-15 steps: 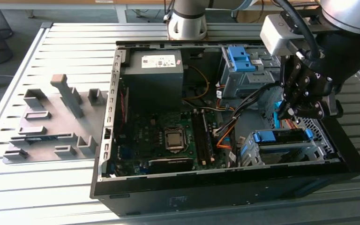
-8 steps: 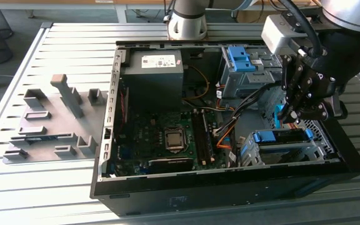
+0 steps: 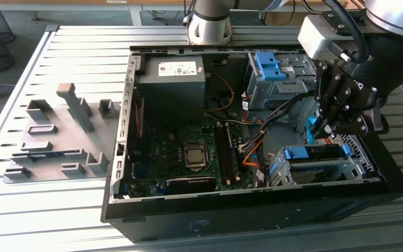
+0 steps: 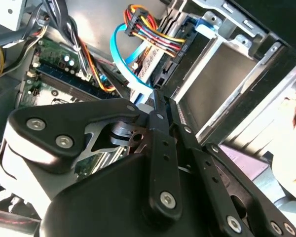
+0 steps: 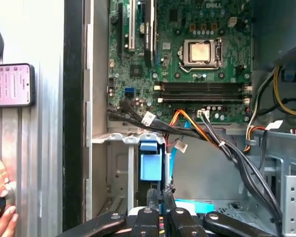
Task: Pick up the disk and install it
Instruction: 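Insert the second disk wire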
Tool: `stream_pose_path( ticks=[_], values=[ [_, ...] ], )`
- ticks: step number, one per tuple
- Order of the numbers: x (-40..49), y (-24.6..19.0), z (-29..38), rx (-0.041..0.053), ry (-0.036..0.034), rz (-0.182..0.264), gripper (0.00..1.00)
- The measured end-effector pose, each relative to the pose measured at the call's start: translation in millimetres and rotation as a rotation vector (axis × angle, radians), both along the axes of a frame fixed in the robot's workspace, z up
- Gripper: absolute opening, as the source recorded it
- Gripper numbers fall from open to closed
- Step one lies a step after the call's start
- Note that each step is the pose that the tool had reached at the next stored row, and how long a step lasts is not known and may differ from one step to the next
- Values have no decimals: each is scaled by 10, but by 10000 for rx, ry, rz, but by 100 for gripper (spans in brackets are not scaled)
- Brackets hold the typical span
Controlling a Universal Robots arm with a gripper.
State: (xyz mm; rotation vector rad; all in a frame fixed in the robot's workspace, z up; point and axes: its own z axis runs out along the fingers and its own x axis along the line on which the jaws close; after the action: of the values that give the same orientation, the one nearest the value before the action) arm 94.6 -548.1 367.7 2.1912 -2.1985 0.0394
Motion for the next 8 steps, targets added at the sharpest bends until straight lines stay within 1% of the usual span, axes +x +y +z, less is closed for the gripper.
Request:
stream_pose_path(
  ticks=[2, 3, 4, 8],
  values=[
    [27, 1, -7, -119, 9, -11, 16],
    [43, 1, -13, -133, 21, -13, 16],
    [63, 2, -18, -132, 54, -16, 16],
    [107, 7, -52, -132, 240, -47, 16]
  ],
)
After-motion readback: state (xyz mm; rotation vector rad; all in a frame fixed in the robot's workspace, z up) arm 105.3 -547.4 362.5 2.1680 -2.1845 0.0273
